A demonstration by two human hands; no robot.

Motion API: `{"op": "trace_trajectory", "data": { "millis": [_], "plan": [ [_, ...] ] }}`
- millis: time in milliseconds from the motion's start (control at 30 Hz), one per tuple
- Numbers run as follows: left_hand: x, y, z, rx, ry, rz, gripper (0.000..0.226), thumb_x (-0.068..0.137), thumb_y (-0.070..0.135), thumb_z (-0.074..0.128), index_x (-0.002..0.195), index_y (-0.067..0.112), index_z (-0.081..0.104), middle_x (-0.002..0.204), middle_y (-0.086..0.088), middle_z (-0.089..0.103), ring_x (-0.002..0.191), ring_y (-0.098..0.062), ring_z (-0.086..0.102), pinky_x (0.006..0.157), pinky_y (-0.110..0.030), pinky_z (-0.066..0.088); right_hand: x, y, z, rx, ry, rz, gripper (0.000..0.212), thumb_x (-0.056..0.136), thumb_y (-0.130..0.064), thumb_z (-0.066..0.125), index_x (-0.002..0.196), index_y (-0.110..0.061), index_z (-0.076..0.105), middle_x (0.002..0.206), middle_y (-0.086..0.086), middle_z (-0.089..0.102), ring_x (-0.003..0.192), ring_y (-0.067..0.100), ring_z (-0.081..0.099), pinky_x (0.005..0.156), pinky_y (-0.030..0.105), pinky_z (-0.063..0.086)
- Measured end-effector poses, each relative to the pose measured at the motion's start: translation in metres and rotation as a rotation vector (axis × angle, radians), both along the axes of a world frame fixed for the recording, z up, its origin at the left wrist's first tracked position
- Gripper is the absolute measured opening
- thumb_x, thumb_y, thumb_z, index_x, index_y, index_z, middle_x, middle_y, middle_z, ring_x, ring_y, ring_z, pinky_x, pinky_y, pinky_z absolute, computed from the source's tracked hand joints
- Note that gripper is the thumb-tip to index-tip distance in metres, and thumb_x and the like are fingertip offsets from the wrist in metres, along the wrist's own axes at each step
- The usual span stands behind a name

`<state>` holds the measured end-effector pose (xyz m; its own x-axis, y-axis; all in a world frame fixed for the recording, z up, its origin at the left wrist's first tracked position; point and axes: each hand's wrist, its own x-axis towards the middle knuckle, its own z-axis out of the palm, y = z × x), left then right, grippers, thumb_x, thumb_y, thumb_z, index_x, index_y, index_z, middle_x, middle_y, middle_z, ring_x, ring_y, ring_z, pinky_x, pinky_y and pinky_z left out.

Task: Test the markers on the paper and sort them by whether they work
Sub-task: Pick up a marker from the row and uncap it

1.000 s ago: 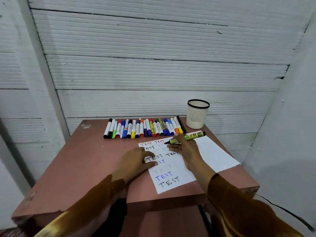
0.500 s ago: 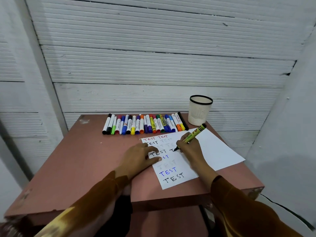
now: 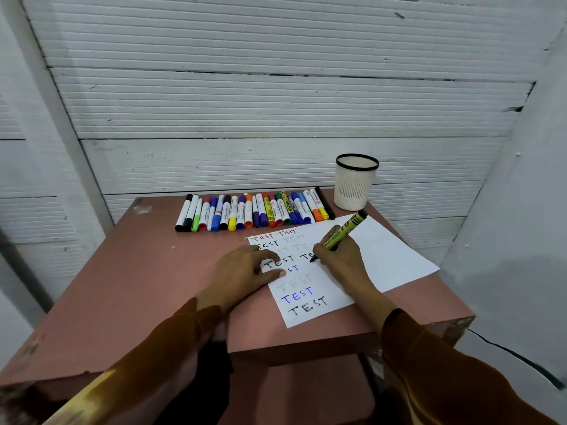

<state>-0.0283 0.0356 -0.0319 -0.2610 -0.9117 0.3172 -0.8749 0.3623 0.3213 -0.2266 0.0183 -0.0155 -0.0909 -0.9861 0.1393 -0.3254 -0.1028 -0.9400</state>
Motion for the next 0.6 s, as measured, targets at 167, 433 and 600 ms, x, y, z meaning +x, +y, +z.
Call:
{"op": "trace_trajectory", "data": {
  "millis": [167, 433, 600],
  "plan": [
    [-0.0007, 0.0013, 0.0010, -0.003, -0.001, 0.003, 0.039, 0.083, 0.058, 0.053, 0.113, 0.035, 0.061, 0.079, 0.010, 0.047, 0.075, -0.006, 0.042, 0.065, -0.021, 0.038, 0.0009, 0.0014, 0.0004, -0.020, 0.029, 0.021, 0.024, 0.082, -0.009, 0.064, 0.069, -0.018, 0.045, 0.071, 0.002, 0.054, 0.071, 0.020, 0.055, 0.060, 0.021, 0.043],
    [-0.0012, 0.0024, 0.0015, -0.015, 0.008, 0.003, 0.039, 0.082, 0.058, 0.054, 0.113, 0.035, 0.062, 0.077, 0.011, 0.046, 0.074, -0.007, 0.043, 0.067, -0.024, 0.041, 0.0026, 0.0036, 0.0011, -0.018, 0.052, 0.049, 0.024, 0.083, -0.011, 0.064, 0.069, -0.019, 0.047, 0.072, 0.002, 0.057, 0.070, 0.017, 0.057, 0.067, 0.025, 0.046],
    [-0.0016, 0.0020, 0.0017, -0.014, 0.012, -0.002, 0.039, 0.082, 0.057, 0.055, 0.112, 0.034, 0.062, 0.077, 0.010, 0.048, 0.074, -0.006, 0.043, 0.067, -0.025, 0.041, 0.0029, 0.0029, 0.0002, -0.019, 0.074, 0.064, 0.024, 0.083, -0.013, 0.065, 0.070, -0.020, 0.047, 0.084, 0.013, 0.062, 0.077, 0.023, 0.060, 0.072, 0.029, 0.047]
  ]
}}
